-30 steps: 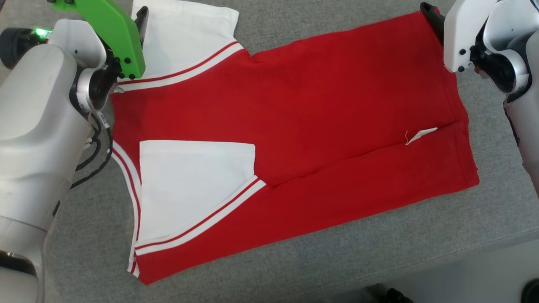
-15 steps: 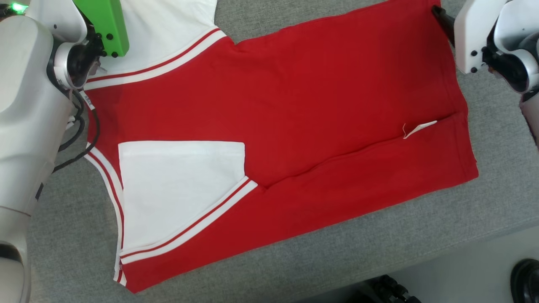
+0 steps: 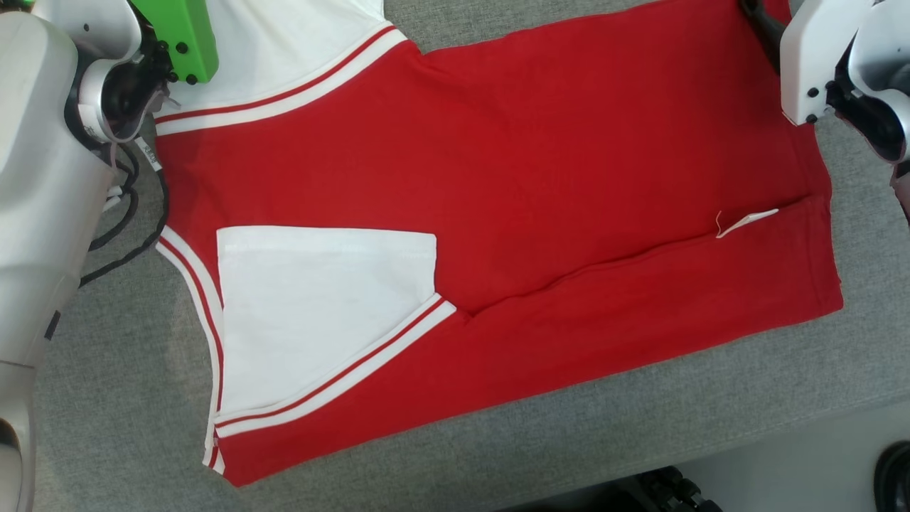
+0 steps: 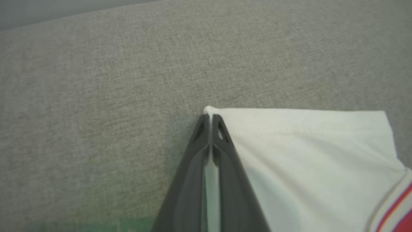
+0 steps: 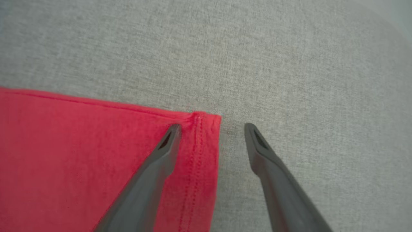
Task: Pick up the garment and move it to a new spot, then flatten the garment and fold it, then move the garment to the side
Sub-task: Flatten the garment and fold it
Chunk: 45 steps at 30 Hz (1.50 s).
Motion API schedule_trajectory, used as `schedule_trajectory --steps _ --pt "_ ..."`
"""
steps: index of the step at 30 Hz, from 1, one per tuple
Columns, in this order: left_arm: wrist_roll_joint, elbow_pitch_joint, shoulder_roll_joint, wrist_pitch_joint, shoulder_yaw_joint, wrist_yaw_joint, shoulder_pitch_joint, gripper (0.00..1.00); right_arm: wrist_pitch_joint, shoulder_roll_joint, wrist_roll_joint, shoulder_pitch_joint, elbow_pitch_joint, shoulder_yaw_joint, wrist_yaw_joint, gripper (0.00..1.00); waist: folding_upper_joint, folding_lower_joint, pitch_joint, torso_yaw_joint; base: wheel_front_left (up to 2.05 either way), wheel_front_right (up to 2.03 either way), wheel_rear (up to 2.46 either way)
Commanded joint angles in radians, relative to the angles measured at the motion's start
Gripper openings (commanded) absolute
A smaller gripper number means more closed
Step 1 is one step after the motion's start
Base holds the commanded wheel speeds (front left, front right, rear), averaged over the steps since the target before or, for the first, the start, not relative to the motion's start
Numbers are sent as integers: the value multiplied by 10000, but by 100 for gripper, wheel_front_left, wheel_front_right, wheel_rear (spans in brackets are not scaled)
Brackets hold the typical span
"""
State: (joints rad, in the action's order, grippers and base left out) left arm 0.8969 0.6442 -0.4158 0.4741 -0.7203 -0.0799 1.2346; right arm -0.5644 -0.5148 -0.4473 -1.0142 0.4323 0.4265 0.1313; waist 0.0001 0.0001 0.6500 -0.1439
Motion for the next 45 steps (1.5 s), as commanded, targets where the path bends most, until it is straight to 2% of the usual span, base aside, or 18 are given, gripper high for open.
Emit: schedule_trajectory --steps 1,4,5,6,10,19,25,27,31,36,40,45 --pt "-57 101 -144 86 -109 -123 -332 0 71 -16 -119 -163 127 89 -11 100 -1 -1 62 52 0 0 0" --pt "-70 -19 -122 38 -128 -152 -357 0 -4 58 -270 -184 484 298 -11 100 -1 -1 104 102 0 0 0" --pt "-8 -66 -64 3 -111 -113 -401 0 17 65 -321 -202 582 319 -9 93 -1 -1 107 126 0 0 0" --pt "116 -188 80 -142 -83 0 -513 0 111 97 -396 -182 851 237 -14 0 -1 -1 83 202 0 0 0" --pt "-79 -400 209 -932 -103 147 -720 0 246 -10 -344 -45 1171 80 -25 0 -1 -1 -94 362 0 0 0" --pt "-361 -805 718 -3785 20 471 -1812 0 1342 82 -18 365 1252 -589 -17 0 -1 -1 -917 847 0 0 0" --pt "-700 -1199 812 -5389 -75 587 -2728 0 2079 21 248 1021 1025 -1051 -15 0 -1 -1 -1579 1170 0 0 0" --pt "-727 -1459 821 -5811 -173 813 -3088 0 2405 187 364 1331 992 -1333 -15 0 -1 -1 -1799 1269 0 0 0" --pt "-789 -1976 738 -6663 -131 903 -3751 0 2935 386 823 1913 977 -1875 -15 0 -1 -1 -2208 1434 0 0 0" --pt "-816 -2670 537 -7084 -123 792 -4729 0 3530 664 1630 2596 1063 -2490 -15 0 -1 -1 -2631 1553 0 0 0" --pt "-751 -3437 453 -7281 53 516 -5777 0 3935 896 2319 3157 1235 -3029 -15 0 -1 -1 -2970 1660 0 0 0" --pt "-816 -4189 457 -7335 -121 335 -6971 0 3935 980 2783 3834 1344 -3303 -15 0 -1 -1 -3366 1819 0 0 0"
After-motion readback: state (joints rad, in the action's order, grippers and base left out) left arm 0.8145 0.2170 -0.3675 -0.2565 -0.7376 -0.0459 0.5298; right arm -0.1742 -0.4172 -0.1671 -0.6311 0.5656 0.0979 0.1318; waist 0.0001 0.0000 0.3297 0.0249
